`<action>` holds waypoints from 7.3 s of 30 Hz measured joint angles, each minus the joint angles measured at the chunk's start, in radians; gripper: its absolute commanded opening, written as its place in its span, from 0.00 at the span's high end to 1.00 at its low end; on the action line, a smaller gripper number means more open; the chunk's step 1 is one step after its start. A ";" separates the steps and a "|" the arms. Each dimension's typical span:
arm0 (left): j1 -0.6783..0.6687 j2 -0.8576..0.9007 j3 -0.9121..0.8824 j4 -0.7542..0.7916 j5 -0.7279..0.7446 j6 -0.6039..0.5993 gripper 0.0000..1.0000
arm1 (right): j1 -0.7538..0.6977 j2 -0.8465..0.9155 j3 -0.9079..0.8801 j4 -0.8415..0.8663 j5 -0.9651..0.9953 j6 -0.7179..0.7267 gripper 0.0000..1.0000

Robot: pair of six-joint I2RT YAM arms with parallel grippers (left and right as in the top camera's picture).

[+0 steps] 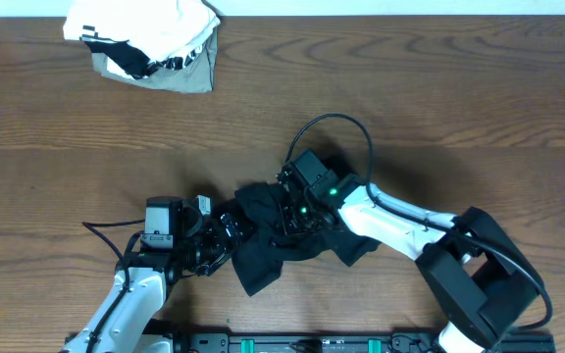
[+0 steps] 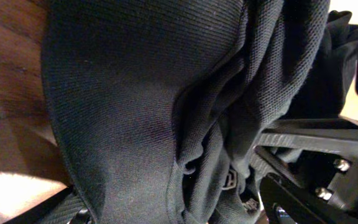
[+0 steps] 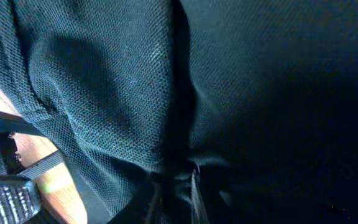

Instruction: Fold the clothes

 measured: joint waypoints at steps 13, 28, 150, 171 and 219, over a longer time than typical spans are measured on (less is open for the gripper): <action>0.000 0.000 0.000 0.008 0.000 -0.008 0.15 | 0.089 0.000 0.000 0.032 0.003 0.064 0.84; -0.098 0.052 -0.005 0.173 -0.055 -0.062 0.16 | 0.093 0.000 0.000 0.028 0.010 0.084 0.89; -0.335 0.187 0.843 -0.845 -0.554 0.093 0.94 | -0.177 -0.079 0.001 -0.129 0.244 -0.064 0.98; -0.436 0.303 0.843 -0.731 -0.554 -0.011 0.94 | -0.069 -0.074 0.001 -0.075 0.219 0.068 0.98; -0.063 -0.117 0.922 -1.091 -0.742 0.032 0.02 | -0.089 -0.473 0.064 0.079 -0.227 -0.171 0.87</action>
